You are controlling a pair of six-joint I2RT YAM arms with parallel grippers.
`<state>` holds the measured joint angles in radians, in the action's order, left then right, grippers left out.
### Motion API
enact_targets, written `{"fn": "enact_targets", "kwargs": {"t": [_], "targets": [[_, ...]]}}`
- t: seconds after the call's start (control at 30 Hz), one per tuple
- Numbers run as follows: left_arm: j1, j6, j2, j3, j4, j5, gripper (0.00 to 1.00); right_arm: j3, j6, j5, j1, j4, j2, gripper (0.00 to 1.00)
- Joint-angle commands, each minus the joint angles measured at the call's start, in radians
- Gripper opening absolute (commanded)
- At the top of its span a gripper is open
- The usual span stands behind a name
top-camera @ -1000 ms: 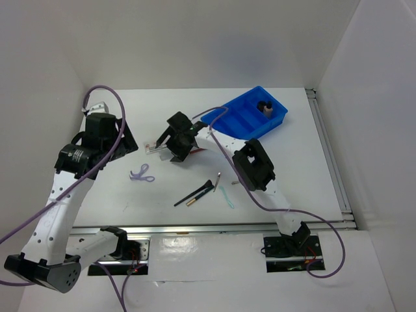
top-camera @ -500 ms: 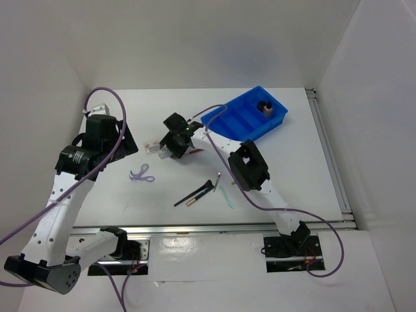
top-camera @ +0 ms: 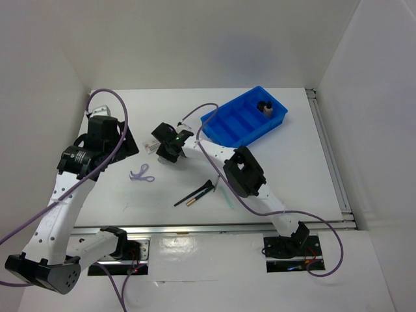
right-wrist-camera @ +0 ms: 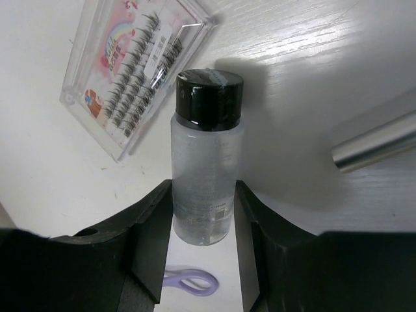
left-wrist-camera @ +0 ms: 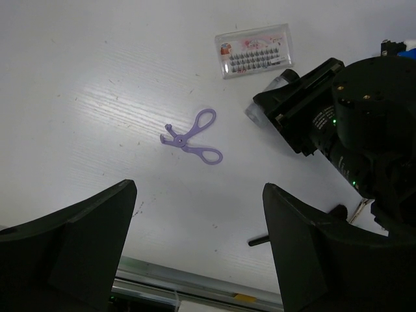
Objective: Organize the makeup
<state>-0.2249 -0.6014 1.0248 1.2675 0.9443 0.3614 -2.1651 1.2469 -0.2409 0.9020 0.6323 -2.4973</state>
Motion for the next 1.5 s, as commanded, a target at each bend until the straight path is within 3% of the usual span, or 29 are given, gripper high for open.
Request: {"fn": "enact_targets", "kwargs": {"t": [0.0, 0.07, 0.27, 0.57, 0.73, 0.9, 1.17, 1.3, 1.47], "targets": [[0.006, 0.022, -0.008, -0.003, -0.027, 0.004, 0.93, 0.013, -0.056, -0.115, 0.034, 0.078, 0.064, 0.33], [0.006, 0.022, -0.008, -0.003, -0.027, 0.004, 0.93, 0.013, -0.087, -0.127, 0.044, 0.066, 0.093, 0.31], [0.006, 0.011, 0.015, 0.093, 0.011, 0.031, 0.93, 0.234, -0.32, -0.107, 0.035, -0.206, 0.317, 0.31], [0.006, 0.029, 0.026, 0.199, 0.021, 0.09, 0.93, 0.237, -0.661, -0.049, -0.103, -0.283, 0.497, 0.31], [0.006, 0.029, 0.017, 0.19, 0.01, 0.079, 0.93, 0.196, -0.896, -0.185, -0.228, -0.273, 0.538, 0.31], [0.006, 0.02, 0.017, 0.179, -0.001, 0.07, 0.93, 0.195, -1.058, -0.305, -0.374, -0.284, 0.538, 0.31], [0.006, 0.011, 0.049, 0.17, -0.019, 0.06, 0.93, 0.156, -1.121, -0.339, -0.606, -0.318, 0.43, 0.31], [0.006, 0.011, 0.078, 0.17, -0.019, 0.051, 0.93, 0.027, -1.13, -0.35, -0.673, -0.271, 0.293, 0.31], [0.006, 0.002, 0.11, 0.179, -0.029, 0.051, 0.93, -0.009, -1.13, -0.296, -0.718, -0.261, 0.227, 0.31]]}}
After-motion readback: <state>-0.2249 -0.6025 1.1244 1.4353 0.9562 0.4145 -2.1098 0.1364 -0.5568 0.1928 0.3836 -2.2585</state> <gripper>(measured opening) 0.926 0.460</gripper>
